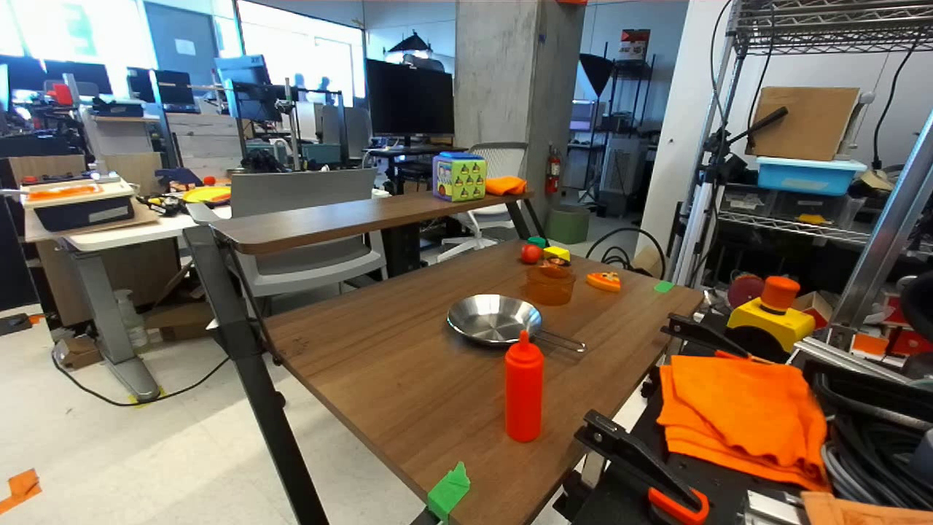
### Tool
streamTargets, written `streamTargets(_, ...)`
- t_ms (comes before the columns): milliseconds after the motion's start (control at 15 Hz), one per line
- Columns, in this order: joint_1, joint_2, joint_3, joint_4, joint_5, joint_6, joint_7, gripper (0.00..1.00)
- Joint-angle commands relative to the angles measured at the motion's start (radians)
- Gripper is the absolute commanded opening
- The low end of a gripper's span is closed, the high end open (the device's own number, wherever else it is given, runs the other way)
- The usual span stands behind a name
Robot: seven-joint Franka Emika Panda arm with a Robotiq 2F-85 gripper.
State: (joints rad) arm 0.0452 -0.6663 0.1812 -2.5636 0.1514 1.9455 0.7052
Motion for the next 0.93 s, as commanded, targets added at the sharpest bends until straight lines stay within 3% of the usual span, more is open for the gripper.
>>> streamTargets(0,-0.042,0.027,-0.054,0.073,0.026,-0.063,-0.034,1.00)
streamTargets(533,-0.121,0.193,-0.219,0.247,0.115,-0.204,-0.166,1.00)
streamTargets(867,-0.153,0.287,-0.223,0.330,0.148,-0.251,-0.135,1.00)
